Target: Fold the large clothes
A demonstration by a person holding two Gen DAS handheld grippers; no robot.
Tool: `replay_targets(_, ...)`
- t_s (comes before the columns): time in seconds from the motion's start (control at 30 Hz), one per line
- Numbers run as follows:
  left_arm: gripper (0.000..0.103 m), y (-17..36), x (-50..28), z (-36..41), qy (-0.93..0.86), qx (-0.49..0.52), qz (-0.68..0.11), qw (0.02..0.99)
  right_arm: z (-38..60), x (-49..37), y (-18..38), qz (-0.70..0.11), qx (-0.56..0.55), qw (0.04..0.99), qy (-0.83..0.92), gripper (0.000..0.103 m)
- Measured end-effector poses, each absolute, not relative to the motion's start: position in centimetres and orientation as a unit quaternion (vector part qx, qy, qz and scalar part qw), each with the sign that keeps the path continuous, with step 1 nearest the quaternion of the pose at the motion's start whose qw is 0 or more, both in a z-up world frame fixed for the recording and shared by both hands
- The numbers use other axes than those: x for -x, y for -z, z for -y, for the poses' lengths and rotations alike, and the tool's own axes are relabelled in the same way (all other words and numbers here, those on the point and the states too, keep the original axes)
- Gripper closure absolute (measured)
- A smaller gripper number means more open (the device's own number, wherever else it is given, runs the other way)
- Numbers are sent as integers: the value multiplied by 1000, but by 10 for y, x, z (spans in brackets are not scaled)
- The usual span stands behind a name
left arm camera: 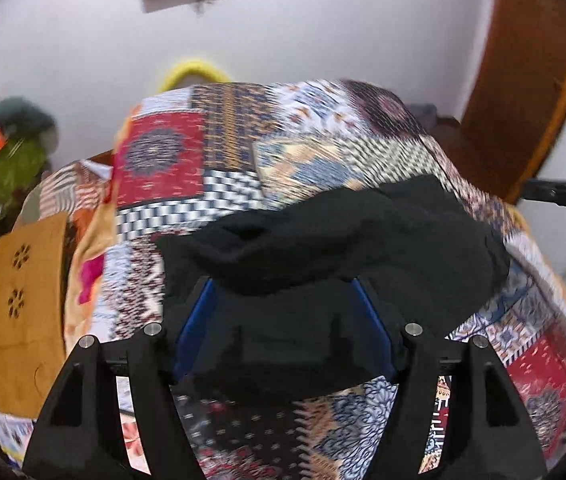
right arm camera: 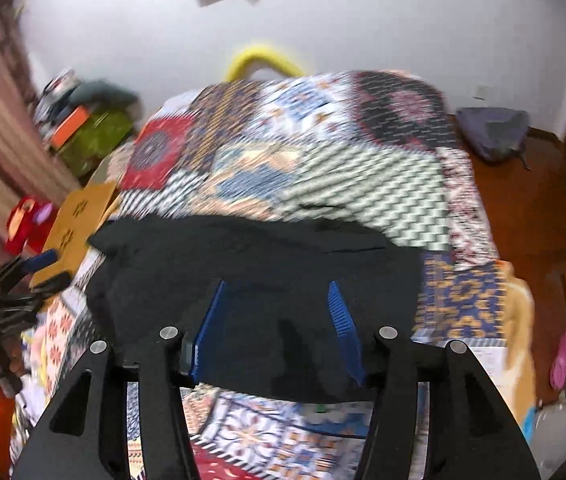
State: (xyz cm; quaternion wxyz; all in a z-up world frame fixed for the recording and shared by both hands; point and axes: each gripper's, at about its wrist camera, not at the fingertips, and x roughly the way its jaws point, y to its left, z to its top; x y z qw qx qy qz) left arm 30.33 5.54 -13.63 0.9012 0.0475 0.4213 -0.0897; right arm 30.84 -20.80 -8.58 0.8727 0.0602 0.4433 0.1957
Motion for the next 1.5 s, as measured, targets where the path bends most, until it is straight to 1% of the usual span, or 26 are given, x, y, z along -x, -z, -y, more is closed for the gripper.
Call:
replay_targets(0.2, 35, 176, -335, -28, 59, -52, -426, 901, 155, -325, 125, -457, -8, 865, -207, 54)
replay_targets(0.3, 35, 197, -361, -21, 49, -46, -441, 895, 143, -343, 150, -470, -4, 863, -187, 53)
replay_targets(0.4, 35, 217, -382, -17, 39, -45, -454, 889, 144, -363, 169, -490, -22, 852, -182, 47)
replay_targets(0.43, 34, 224, -389, -18, 40, -39, -460, 886, 146, -369, 175, -493, -32, 850, -182, 43)
replay_targets(0.5, 30, 235, -400, -24, 44, -12, -470, 881, 147, -374, 183, -492, -39, 851, -179, 37)
replay_targets(0.57, 16, 242, -404, -33, 41, 11, -471, 881, 145, -374, 186, -486, -37, 854, -180, 32)
replay_targets(0.67, 14, 249, -402, -43, 54, 42, -473, 878, 144, -371, 188, -479, -31, 858, -181, 30)
replay_targets(0.8, 14, 246, -392, -39, 46, 33, -468, 882, 145, -366, 183, -482, -34, 859, -171, 30)
replay_targets(0.9, 14, 244, -376, -43, 36, 54, -463, 884, 146, -362, 180, -481, -29, 861, -161, 30)
replay_targets(0.97, 15, 241, -366, -47, 30, 62, -462, 884, 144, -353, 174, -478, -9, 864, -157, 30)
replay_targets(1.1, 15, 225, -338, -51, 29, 44, -455, 889, 137, -334, 165, -480, 38, 861, -163, 30)
replay_targets(1.23, 15, 207, -307, -62, 25, 50, -433, 900, 132, -315, 156, -476, 58, 859, -178, 30)
replay_targets(1.4, 15, 184, -267, -88, -8, 91, -381, 920, 129, -301, 138, -459, 30, 865, -202, 30)
replay_targets(1.5, 15, 179, -250, -104, -22, 117, -369, 922, 126, -302, 137, -458, 1, 864, -210, 30)
